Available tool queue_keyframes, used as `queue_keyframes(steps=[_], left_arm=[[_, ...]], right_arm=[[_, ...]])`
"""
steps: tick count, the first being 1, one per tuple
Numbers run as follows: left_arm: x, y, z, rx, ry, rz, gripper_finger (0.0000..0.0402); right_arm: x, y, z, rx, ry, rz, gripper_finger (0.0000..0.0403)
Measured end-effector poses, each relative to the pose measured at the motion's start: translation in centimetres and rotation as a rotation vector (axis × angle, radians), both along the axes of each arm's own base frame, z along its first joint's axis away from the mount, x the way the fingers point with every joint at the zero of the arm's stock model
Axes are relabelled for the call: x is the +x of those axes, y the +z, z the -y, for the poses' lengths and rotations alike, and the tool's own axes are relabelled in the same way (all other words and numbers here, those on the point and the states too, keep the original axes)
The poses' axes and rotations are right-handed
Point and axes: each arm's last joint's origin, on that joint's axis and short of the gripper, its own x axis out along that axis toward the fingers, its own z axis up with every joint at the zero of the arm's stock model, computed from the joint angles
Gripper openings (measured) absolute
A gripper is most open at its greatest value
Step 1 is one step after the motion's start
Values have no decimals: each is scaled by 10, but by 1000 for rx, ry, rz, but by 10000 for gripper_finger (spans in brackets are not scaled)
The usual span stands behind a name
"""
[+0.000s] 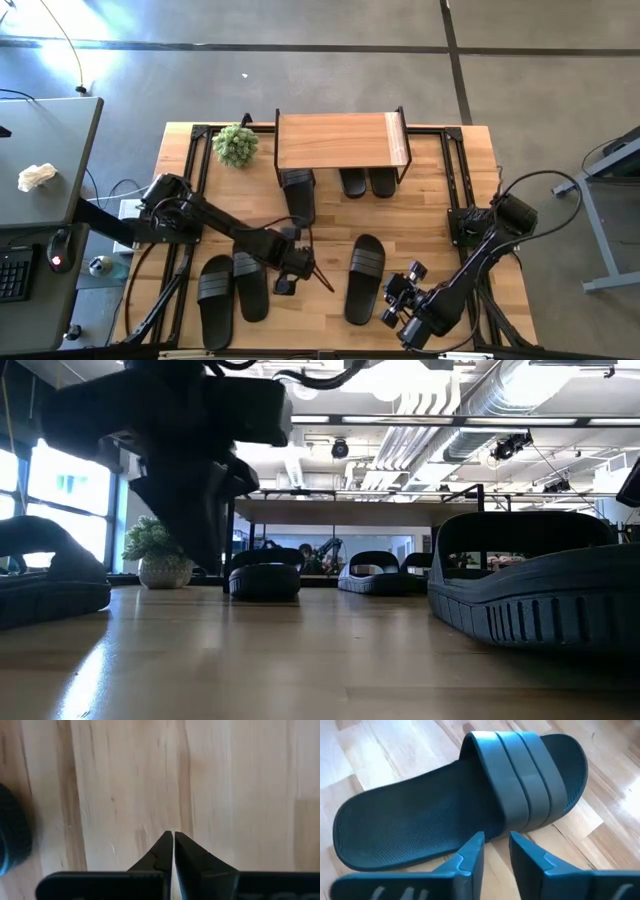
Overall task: Pick and place slides into the shelf
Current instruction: Put the black slipper under the shelf
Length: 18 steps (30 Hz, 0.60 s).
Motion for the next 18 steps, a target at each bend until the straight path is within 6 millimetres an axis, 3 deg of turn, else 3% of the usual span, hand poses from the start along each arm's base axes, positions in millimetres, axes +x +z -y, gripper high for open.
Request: queue_keyframes(steps=[11, 18], left_arm=[[-21, 18, 37, -16, -58, 25, 3], [-24, 19, 44, 8, -40, 40, 3]], right_arm=[[6, -8, 4, -47, -16, 0, 217], [15, -22, 8, -50, -67, -34, 236]])
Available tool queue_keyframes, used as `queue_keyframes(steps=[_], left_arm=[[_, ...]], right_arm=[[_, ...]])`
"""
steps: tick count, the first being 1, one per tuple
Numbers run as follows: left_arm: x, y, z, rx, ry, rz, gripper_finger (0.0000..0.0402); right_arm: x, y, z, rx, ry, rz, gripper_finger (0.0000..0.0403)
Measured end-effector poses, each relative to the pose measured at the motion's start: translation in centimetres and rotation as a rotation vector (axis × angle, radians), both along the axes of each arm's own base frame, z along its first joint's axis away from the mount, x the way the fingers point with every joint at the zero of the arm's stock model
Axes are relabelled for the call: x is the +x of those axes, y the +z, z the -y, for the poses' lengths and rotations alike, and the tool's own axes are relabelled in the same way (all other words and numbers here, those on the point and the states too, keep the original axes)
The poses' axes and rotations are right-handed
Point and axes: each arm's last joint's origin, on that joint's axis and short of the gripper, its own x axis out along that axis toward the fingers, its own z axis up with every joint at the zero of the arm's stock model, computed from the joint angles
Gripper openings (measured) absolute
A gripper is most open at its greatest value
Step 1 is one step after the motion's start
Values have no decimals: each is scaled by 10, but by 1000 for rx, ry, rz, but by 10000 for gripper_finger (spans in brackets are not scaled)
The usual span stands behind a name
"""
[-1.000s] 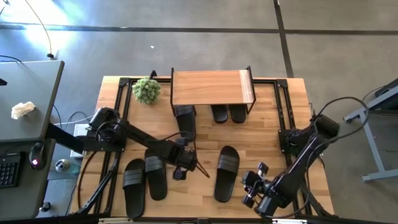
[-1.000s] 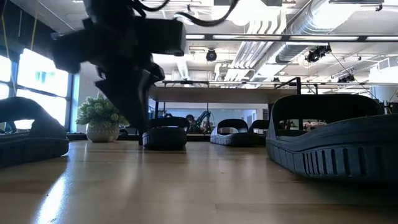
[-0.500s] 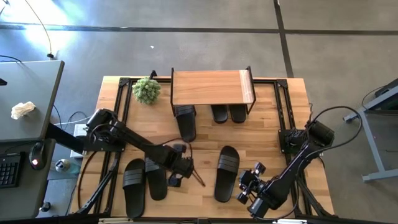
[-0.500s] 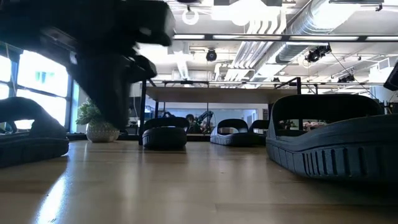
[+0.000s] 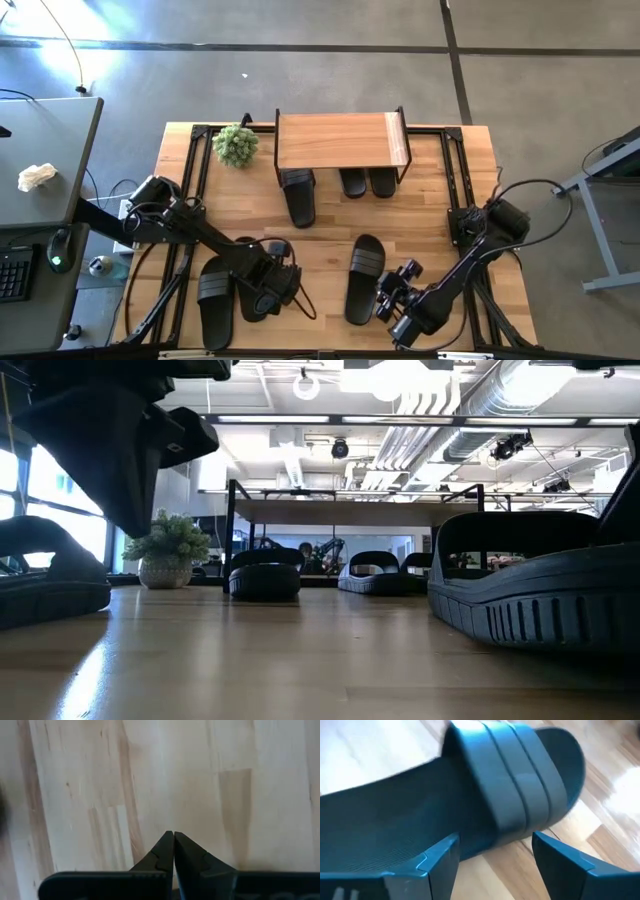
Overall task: Pick and place slides into the shelf
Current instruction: Put the black slipper under the shelf
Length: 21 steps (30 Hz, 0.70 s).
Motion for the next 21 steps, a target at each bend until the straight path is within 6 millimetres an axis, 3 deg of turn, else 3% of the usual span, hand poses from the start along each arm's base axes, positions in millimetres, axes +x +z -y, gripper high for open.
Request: queue_keyframes(steps=[11, 16, 21], left_arm=[[1, 0, -1, 35, 27, 19, 1], [1, 0, -2, 45, 31, 23, 3], [1, 0, -2, 43, 43, 23, 1]], right_arm=[[12, -4, 26, 10, -262, 2, 173], [22, -8, 36, -2, -298, -6, 110], [29, -9, 45, -51, -311, 43, 21]])
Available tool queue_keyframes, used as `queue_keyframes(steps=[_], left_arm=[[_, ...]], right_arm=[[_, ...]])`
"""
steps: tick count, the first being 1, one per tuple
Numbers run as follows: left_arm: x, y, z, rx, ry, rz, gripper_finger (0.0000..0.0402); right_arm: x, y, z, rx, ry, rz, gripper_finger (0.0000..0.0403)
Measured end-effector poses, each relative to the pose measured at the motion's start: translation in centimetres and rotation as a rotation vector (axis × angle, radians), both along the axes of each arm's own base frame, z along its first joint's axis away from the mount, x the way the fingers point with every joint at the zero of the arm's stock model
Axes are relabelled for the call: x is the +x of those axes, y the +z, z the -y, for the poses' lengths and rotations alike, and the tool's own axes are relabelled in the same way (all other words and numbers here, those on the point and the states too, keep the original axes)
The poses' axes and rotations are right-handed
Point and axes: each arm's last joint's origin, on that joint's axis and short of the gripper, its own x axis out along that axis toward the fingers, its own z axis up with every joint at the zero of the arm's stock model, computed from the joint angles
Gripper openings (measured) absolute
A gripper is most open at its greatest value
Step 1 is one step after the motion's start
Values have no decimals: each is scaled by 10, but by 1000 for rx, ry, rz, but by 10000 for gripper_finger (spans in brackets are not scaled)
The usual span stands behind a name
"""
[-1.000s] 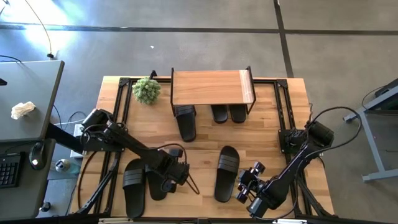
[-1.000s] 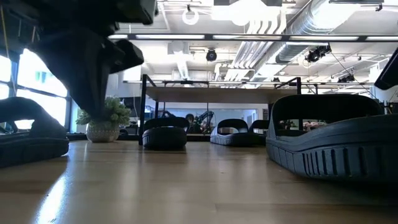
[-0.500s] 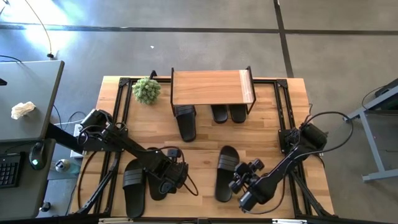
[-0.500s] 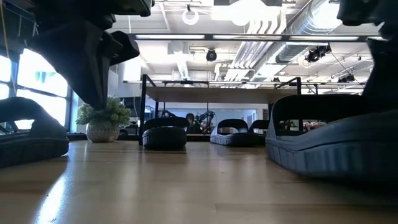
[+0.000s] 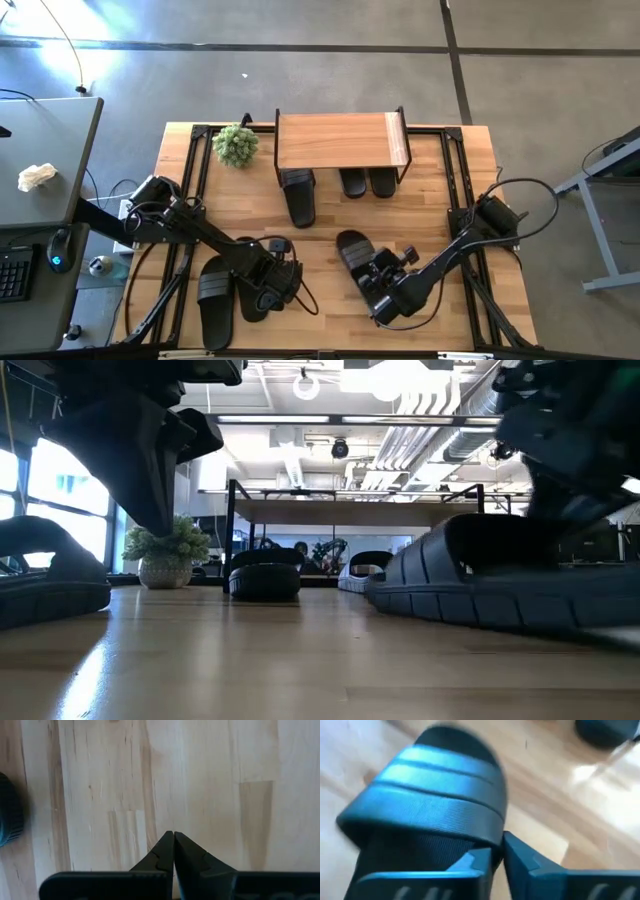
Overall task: Pick and place slides into the shelf
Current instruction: Put the black slipper under the shelf
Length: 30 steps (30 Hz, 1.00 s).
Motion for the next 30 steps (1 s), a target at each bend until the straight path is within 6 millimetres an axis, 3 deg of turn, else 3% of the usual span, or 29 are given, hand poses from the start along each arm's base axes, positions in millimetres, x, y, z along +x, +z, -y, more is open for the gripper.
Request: queue_keyframes(steps=[12, 19, 30], left_arm=[[-8, -2, -4, 22, 64, -78, 1], [-9, -2, -4, 25, 64, -83, 1], [-10, -2, -5, 40, 66, -89, 2]], right_arm=[[25, 2, 39, -98, -112, 77, 3], [41, 2, 71, -107, -210, 74, 2], [79, 1, 114, -36, -163, 87, 1]])
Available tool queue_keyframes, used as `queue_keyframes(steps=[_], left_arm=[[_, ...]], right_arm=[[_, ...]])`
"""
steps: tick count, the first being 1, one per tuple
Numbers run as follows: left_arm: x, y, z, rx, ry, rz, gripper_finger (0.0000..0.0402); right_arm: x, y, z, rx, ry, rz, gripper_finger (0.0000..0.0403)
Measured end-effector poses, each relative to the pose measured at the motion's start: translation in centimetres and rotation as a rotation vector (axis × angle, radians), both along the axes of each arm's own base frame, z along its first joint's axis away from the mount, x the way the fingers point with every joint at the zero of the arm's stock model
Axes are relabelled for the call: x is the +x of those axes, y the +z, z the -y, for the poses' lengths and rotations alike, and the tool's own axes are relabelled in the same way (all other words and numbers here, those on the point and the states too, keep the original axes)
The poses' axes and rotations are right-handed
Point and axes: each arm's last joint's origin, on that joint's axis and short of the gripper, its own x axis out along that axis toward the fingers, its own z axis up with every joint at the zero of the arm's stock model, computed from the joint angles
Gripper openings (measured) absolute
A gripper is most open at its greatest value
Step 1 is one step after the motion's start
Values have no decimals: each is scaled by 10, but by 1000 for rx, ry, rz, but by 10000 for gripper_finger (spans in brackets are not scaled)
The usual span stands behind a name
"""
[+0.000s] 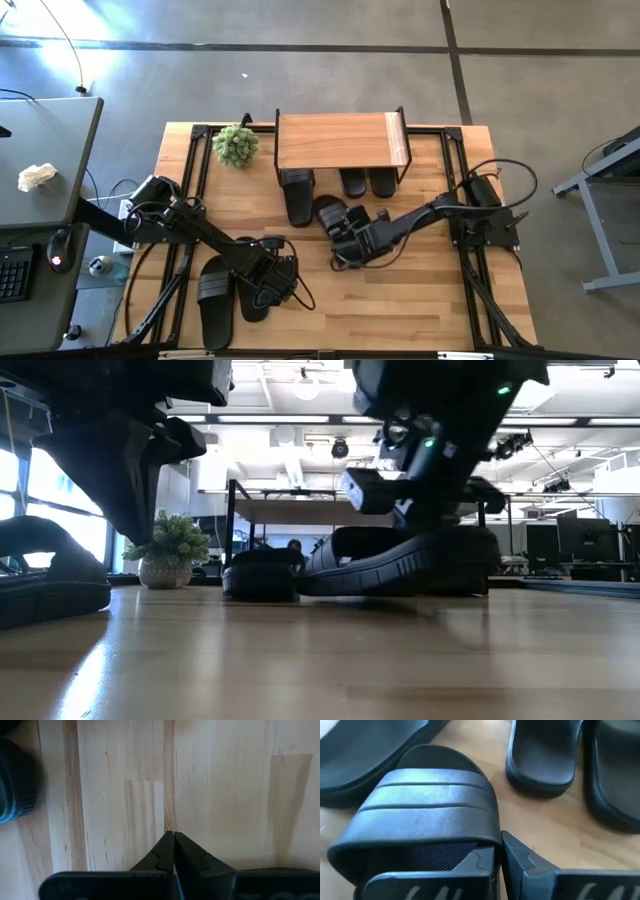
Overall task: Pick and place slides into the shelf
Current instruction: Put the black slipper under the shelf
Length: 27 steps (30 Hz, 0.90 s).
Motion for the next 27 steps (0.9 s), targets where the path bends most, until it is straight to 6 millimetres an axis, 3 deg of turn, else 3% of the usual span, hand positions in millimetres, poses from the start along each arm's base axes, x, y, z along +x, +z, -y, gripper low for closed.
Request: queue_keyframes(steps=[12, 27], left_arm=[[-1, 0, 0, 4, -1, -8, 1], [0, 0, 0, 11, 0, -2, 1]], right_arm=[[10, 1, 44, -25, -109, 16, 0], [18, 2, 80, -21, -182, 50, 0]])
